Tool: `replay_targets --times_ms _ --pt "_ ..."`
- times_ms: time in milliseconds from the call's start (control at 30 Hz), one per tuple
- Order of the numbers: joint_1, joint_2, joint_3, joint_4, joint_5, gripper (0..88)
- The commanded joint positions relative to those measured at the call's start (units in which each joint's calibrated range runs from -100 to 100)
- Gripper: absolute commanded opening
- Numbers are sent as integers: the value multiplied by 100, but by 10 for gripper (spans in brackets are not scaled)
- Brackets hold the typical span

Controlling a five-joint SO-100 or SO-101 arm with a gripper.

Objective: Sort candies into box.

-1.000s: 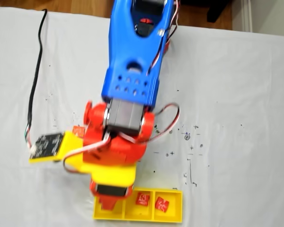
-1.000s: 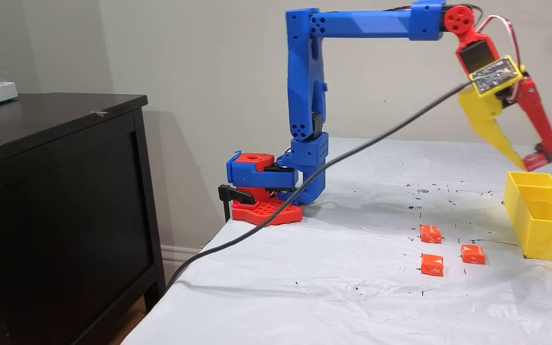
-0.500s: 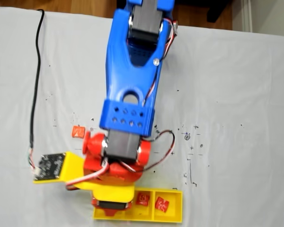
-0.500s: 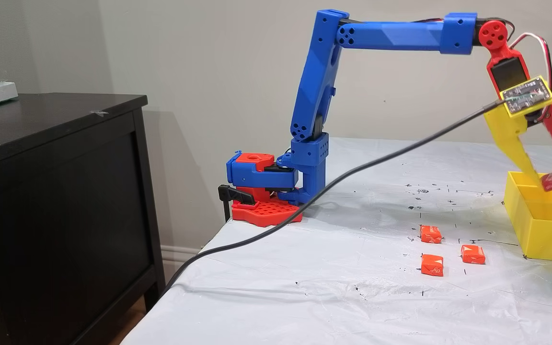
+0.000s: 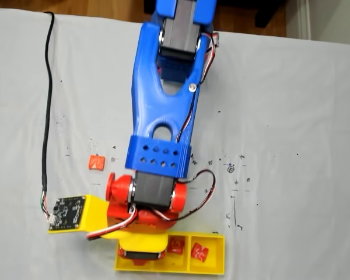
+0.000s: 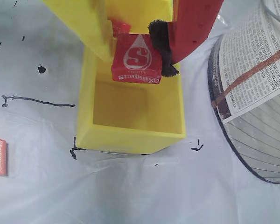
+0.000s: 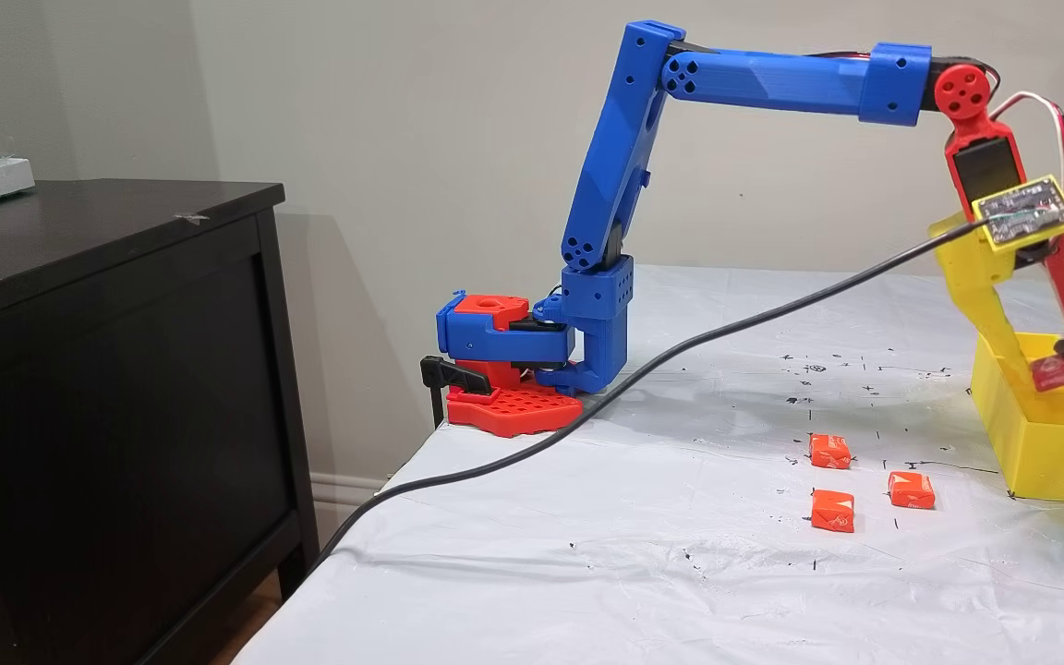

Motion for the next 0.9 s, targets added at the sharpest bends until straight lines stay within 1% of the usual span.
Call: replay_targets --times_ms 0,67,133,167,433,467,500,533,600,667,867 --pt "-39 -30 -754 154 49 237" --pt "-21 -30 -763 187 63 281" --pt "-12 -64 -745 203 68 291" --pt "-12 -106 -690 203 73 313" --pt "15 -293 -590 244 88 315" --pt "25 -335 -581 260 103 306" --pt "52 -395 -562 285 127 273" --pt "70 -480 -526 285 147 220" --pt "124 -641 -481 310 176 148" --pt "197 -785 -481 375 195 2" --pt "387 -1150 -417 793 313 2"
